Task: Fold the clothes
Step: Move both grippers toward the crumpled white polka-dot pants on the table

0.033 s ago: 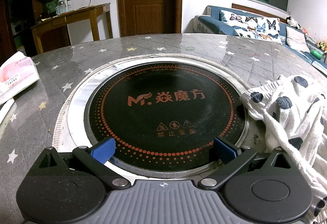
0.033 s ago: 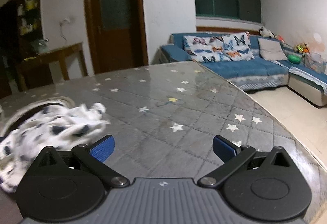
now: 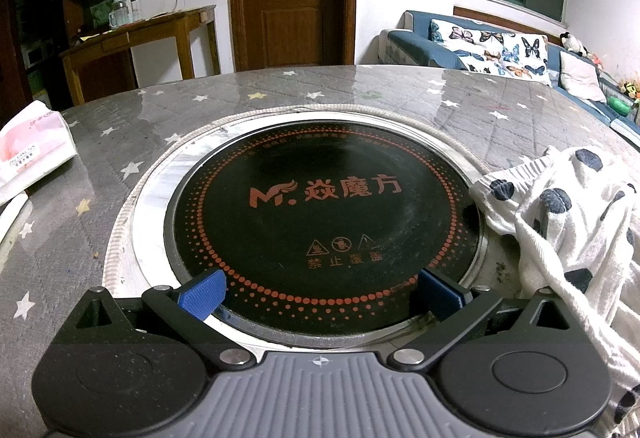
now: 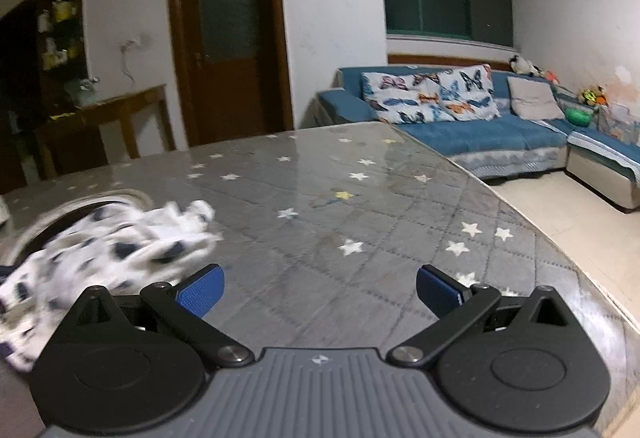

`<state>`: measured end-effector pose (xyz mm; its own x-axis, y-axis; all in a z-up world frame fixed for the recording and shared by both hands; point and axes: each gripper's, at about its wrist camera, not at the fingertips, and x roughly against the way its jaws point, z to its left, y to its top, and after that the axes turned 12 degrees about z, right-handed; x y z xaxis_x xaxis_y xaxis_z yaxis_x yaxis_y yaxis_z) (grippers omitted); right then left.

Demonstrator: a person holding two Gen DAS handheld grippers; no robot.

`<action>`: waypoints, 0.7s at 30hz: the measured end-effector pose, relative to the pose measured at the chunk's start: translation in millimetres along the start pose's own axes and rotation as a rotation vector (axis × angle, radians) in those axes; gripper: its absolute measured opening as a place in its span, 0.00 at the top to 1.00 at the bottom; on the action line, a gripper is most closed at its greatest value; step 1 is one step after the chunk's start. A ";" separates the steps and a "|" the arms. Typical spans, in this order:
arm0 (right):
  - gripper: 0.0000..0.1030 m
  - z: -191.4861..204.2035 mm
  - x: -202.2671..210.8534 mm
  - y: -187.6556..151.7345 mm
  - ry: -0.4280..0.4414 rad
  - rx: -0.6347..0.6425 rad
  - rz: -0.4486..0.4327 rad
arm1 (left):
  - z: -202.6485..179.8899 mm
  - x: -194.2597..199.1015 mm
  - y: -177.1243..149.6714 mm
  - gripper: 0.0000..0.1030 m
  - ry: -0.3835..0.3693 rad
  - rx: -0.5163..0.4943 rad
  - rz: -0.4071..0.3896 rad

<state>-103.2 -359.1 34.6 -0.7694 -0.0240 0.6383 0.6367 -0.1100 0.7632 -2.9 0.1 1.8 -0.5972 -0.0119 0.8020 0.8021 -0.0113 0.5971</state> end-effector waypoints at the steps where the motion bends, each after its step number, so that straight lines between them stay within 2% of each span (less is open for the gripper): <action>1: 0.00 -0.3 -0.8 1.2 -0.011 0.010 0.004 | 0.1 1.9 -0.7 0.00 0.000 0.003 0.002; 4: 0.00 -3.3 -3.6 6.0 -0.041 0.041 0.019 | 0.4 7.5 -2.8 0.00 0.001 0.012 0.007; 7: 0.00 15.1 -20.9 21.7 -0.081 0.122 0.062 | 5.4 15.5 -6.0 0.00 -0.012 0.031 0.017; 9: 0.00 40.3 -3.2 9.8 -0.103 0.182 0.003 | 5.1 22.0 -10.5 0.00 -0.003 0.029 0.012; 16: 0.00 79.8 5.8 -5.9 -0.061 0.263 0.029 | -0.9 57.7 -31.6 0.00 0.003 0.031 -0.022; 21: 0.00 76.5 19.0 -17.5 0.024 0.246 0.027 | -10.5 74.9 -46.4 0.00 -0.016 0.014 -0.022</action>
